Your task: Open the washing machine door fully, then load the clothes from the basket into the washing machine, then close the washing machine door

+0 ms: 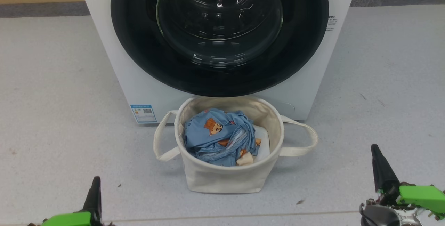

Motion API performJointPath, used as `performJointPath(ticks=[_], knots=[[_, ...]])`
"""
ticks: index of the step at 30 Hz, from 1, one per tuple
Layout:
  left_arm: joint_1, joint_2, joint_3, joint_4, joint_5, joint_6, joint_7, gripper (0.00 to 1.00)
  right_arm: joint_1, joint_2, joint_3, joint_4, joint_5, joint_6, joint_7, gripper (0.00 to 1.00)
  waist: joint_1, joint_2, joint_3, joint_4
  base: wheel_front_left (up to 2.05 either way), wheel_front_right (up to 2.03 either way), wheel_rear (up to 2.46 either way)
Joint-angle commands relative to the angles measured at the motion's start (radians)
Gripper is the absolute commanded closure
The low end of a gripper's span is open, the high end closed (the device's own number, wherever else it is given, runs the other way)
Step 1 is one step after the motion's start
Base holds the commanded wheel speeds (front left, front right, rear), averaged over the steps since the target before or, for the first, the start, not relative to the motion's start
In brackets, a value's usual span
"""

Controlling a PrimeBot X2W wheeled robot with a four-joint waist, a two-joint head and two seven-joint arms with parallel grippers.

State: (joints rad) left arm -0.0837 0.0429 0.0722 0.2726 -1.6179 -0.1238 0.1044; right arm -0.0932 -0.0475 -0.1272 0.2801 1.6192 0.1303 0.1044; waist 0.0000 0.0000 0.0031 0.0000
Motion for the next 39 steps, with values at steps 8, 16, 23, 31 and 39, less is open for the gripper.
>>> performJointPath(ticks=[8, 16, 23, 31, 39], knots=[[-0.024, 0.009, 0.041, -0.028, 0.009, -0.007, 0.008, 1.0, -0.014, -0.005, 0.016, -0.035, -0.009, 0.0, 0.007, 1.0, 0.0, 0.0, 0.0, 0.0, 0.0, 0.0, 0.0], [-0.024, 0.008, 0.041, -0.028, 0.009, -0.007, 0.009, 1.0, -0.014, -0.005, 0.015, -0.035, -0.009, 0.0, 0.007, 1.0, 0.0, 0.0, 0.0, 0.0, 0.0, 0.0, 0.0], [-0.024, 0.008, 0.041, -0.028, 0.009, -0.007, 0.009, 1.0, -0.015, -0.005, 0.015, -0.035, -0.009, 0.0, 0.008, 1.0, 0.0, 0.0, 0.0, 0.0, 0.0, 0.0, 0.0], [-0.024, 0.008, 0.042, -0.028, 0.009, -0.007, 0.009, 1.0, -0.015, -0.004, 0.015, -0.035, -0.01, 0.0, 0.008, 1.0, 0.0, 0.0, 0.0, 0.0, 0.0, 0.0, 0.0], [-0.024, 0.008, 0.042, -0.028, 0.009, -0.007, 0.009, 1.0, -0.015, -0.004, 0.014, -0.035, -0.01, 0.0, 0.008, 1.0, 0.0, 0.0, 0.0, 0.0, 0.0, 0.0, 0.0]])
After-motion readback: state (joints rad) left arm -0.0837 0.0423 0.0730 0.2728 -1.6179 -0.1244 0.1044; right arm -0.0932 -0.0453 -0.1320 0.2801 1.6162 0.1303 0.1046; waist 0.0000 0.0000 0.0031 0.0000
